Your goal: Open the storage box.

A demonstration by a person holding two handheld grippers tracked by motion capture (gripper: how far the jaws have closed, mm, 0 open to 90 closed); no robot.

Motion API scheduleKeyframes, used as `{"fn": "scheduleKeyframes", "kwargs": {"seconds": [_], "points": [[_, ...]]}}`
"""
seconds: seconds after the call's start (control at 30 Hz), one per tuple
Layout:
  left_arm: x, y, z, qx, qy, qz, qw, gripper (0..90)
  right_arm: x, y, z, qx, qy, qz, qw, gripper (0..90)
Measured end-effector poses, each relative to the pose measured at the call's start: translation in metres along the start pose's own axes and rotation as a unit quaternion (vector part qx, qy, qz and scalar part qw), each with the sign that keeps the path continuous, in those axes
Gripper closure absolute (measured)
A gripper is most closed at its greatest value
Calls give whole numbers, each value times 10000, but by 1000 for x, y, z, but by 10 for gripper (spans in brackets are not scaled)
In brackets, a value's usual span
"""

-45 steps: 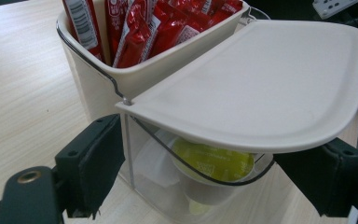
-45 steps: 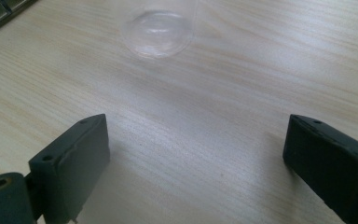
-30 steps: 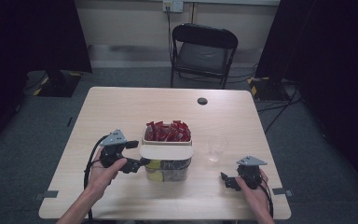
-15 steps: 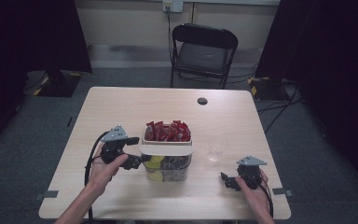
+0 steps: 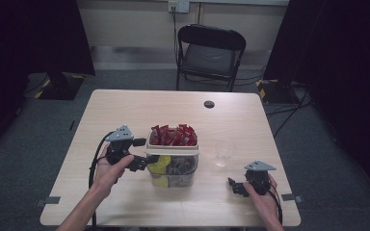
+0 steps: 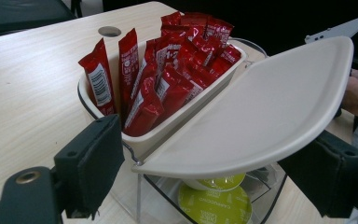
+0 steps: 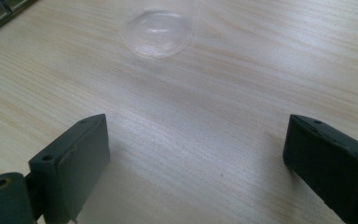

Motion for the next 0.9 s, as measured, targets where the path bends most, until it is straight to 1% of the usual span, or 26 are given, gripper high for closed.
{"fn": "scheduleKeyframes", "kwargs": {"seconds": [0.13, 0.2, 0.23, 0.27, 0.3, 0.37, 0.43, 0.47, 0.6, 0.67, 0.73, 0.77, 0.8, 0.83, 0.9], "points": [[-1, 3, 0, 3, 76, -61, 10000, 155, 0, 0, 0, 5, -3, 2, 10000, 66], [-2, 4, 0, 37, 31, -38, 10000, 154, 0, 0, 0, 5, -2, 2, 10000, 66], [-1, 5, -1, 23, 69, -62, 10000, 153, 0, 0, 0, 1, 1, -1, 10000, 66], [-2, 5, -2, 34, 46, -29, 10000, 153, 0, 0, 0, 2, 1, 0, 10000, 66], [-1, 5, -2, 34, 43, -40, 10000, 154, 0, 0, 0, 11, 0, -5, 10000, 65], [-2, 6, -2, 114, -45, -18, 9999, 155, 0, 0, 0, 21, -2, -6, 10000, 65], [-3, 7, -2, 98, 2, -22, 9999, 156, 0, 0, 0, 10, 2, -6, 10000, 64], [-4, 7, -2, 122, -18, -3, 9999, 155, 0, 0, 0, 10, 1, -8, 10000, 64], [-5, 10, -5, 150, -26, -45, 9999, 153, 0, -1, 0, 33, 15, -15, 10000, 57], [-5, 10, -6, 129, -34, -42, 9999, 155, 0, -1, 0, 34, 15, -15, 10000, 57], [-5, 10, -7, 215, -74, -82, 9997, 155, 0, -1, 0, 34, 15, -15, 10000, 57], [-5, 11, -7, 185, -85, -101, 9997, 157, 0, -1, 0, 33, 16, -16, 10000, 57], [-5, 11, -8, 175, -32, -98, 9998, 157, 0, -1, 0, 34, 16, -16, 10000, 57], [-5, 12, -9, 172, -33, -86, 9998, 156, 0, -1, 0, 34, 15, -15, 10000, 57], [-4, 14, -12, 231, -94, -148, 9996, 155, 0, -1, 0, 39, 16, -21, 10000, 56]]}}
Point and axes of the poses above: each handheld gripper's, and its own axes: x roughly backward along the jaws, z roughly out of its underside, y roughly to its left, the point moved 1 cm from there along -x, roughly forward along the jaws, and after that the axes turned 2 degrees about -z, right-handed, at the moved point
